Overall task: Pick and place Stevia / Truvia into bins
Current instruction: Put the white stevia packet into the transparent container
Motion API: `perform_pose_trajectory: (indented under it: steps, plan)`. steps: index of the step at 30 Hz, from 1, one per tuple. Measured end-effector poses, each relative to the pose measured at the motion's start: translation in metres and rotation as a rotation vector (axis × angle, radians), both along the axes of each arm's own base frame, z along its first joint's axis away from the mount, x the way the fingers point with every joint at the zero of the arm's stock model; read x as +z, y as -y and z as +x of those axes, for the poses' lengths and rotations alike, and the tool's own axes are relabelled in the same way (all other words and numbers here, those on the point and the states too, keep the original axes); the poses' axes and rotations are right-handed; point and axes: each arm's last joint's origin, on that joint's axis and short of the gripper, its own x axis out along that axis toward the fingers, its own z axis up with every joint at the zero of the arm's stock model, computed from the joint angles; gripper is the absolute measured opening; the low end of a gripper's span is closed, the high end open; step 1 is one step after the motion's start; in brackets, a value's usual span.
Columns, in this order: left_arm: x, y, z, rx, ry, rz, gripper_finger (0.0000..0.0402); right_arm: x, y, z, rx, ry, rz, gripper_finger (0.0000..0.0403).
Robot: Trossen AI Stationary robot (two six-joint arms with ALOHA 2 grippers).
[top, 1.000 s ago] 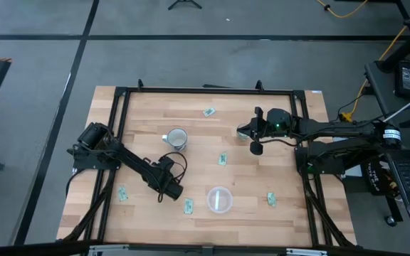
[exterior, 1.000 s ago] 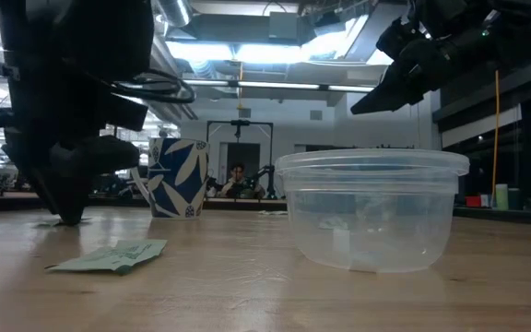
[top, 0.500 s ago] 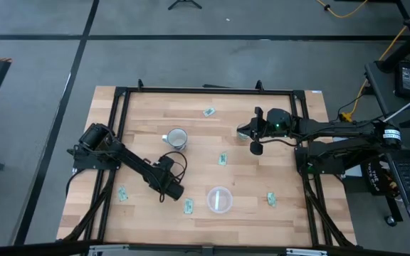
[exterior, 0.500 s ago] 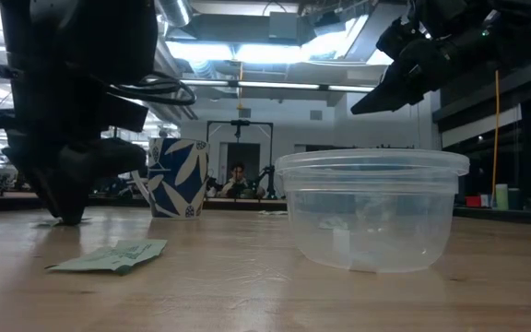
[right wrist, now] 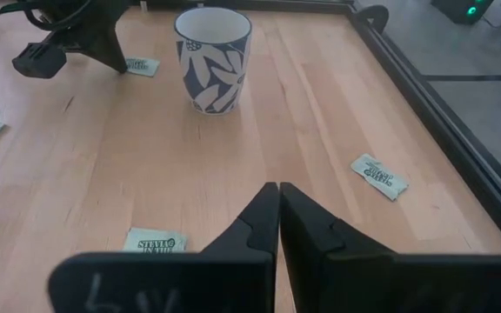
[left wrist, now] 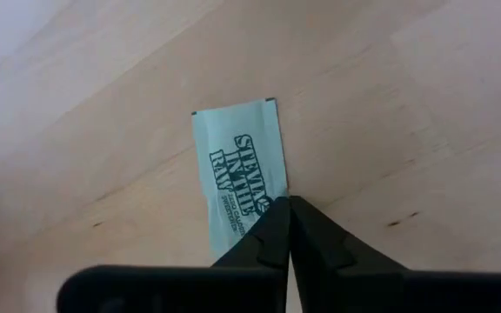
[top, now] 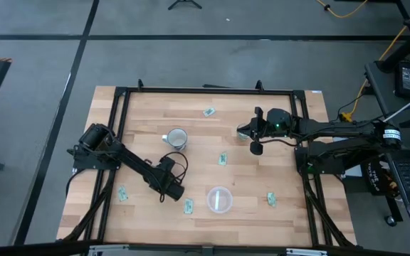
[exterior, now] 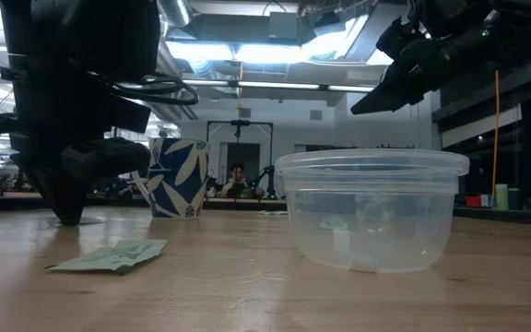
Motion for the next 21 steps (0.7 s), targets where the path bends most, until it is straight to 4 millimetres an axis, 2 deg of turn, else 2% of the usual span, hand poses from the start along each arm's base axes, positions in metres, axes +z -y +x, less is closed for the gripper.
perform_pose_trajectory:
  steps: [11,21]
  plan:
    - [0.006,0.010,-0.001,-0.108,0.024,0.025,0.0002,0.000,0.000,0.000,0.000,0.000,0.000,0.0017]
    - [0.032,0.021,-0.006,-0.206,0.127,-0.016,0.0001,0.000,0.000,0.000,0.000,0.000,0.000,0.0017]
